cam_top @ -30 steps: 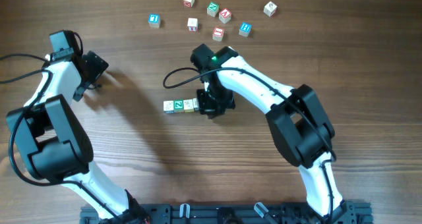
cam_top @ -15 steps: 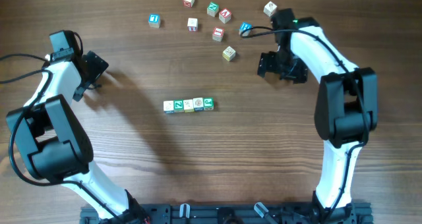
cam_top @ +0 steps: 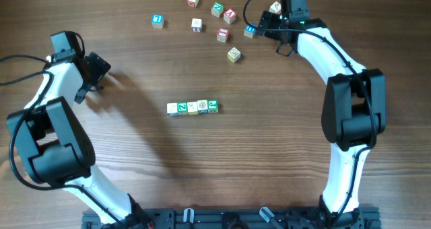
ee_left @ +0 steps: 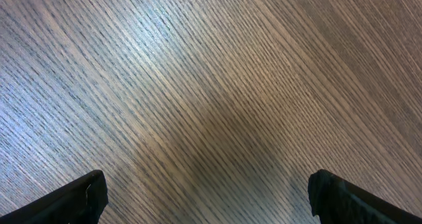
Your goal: Form a horizontal line
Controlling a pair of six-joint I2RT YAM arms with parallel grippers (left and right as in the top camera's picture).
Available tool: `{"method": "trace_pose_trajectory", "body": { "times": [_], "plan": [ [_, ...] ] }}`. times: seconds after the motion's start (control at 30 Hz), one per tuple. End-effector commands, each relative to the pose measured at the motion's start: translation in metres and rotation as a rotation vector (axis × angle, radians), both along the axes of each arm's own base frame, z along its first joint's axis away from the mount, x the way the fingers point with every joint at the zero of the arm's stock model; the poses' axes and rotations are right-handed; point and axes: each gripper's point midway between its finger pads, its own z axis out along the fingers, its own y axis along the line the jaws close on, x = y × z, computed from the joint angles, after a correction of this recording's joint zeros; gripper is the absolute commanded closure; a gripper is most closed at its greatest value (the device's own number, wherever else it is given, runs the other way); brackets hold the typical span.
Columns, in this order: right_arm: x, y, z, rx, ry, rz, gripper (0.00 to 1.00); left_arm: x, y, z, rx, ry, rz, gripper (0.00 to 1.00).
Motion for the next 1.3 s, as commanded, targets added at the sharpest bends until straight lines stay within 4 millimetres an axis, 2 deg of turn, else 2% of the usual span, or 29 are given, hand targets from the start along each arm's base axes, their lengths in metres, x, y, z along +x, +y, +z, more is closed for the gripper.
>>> {"method": "trace_pose_trajectory", "body": {
  "times": [0.0, 0.3, 0.37, 0.4, 0.47, 0.5, 0.57, 0.63, 0.7, 0.73, 0.87, 0.9, 1.0, 1.07, 1.27],
  "plan": [
    [0.002, 0.000, -0.003, -0.010, -0.001, -0.006, 0.00, 0.000, 0.003, 0.000, 0.006, 0.003, 0.002, 0.00],
    [0.002, 0.000, -0.003, -0.010, -0.001, -0.006, 0.00, 0.000, 0.003, 0.000, 0.007, 0.002, 0.002, 0.00],
    [0.002, 0.000, -0.003, -0.010, -0.001, -0.005, 0.00, -0.002, 0.008, 0.001, 0.008, 0.000, 0.015, 0.00],
    [0.002, 0.000, -0.003, -0.010, -0.001, -0.006, 0.00, -0.002, 0.009, 0.013, 0.014, -0.019, 0.016, 0.00],
    [0.002, 0.000, -0.003, -0.010, -0.001, -0.006, 0.00, 0.003, 0.003, 0.050, 0.039, -0.093, 0.000, 0.00],
    [0.002, 0.000, -0.003, -0.009, -0.001, -0.006, 0.00, 0.008, -0.006, 0.101, 0.074, -0.204, -0.021, 0.00],
    [0.002, 0.000, -0.003, -0.010, -0.001, -0.006, 0.00, 0.006, -0.013, 0.150, 0.107, -0.313, -0.034, 0.00],
    [0.002, 0.000, -0.003, -0.010, -0.001, -0.006, 0.00, -0.007, -0.022, 0.196, 0.138, -0.420, -0.045, 0.00],
    [0.002, 0.000, -0.003, -0.010, -0.001, -0.006, 0.00, -0.023, -0.027, 0.220, 0.157, -0.479, -0.044, 0.00],
    [0.002, 0.000, -0.003, -0.010, -0.001, -0.006, 0.00, -0.040, -0.031, 0.230, 0.167, -0.511, -0.044, 0.00],
    [0.002, 0.000, -0.003, -0.010, -0.001, -0.006, 0.00, -0.087, -0.045, 0.235, 0.182, -0.564, -0.045, 0.00],
    [0.002, 0.000, -0.003, -0.010, -0.001, -0.006, 0.00, -0.099, -0.049, 0.230, 0.180, -0.557, -0.045, 0.00],
    [0.002, 0.000, -0.003, -0.010, -0.001, -0.006, 0.00, -0.116, -0.053, 0.217, 0.172, -0.531, -0.045, 0.00],
    [0.002, 0.000, -0.003, -0.010, -0.001, -0.006, 0.00, -0.132, -0.058, 0.195, 0.139, -0.423, -0.047, 0.00],
    [0.002, 0.000, -0.003, -0.009, -0.001, -0.006, 0.00, -0.137, -0.059, 0.178, 0.115, -0.348, -0.047, 0.00]
  ]
}}
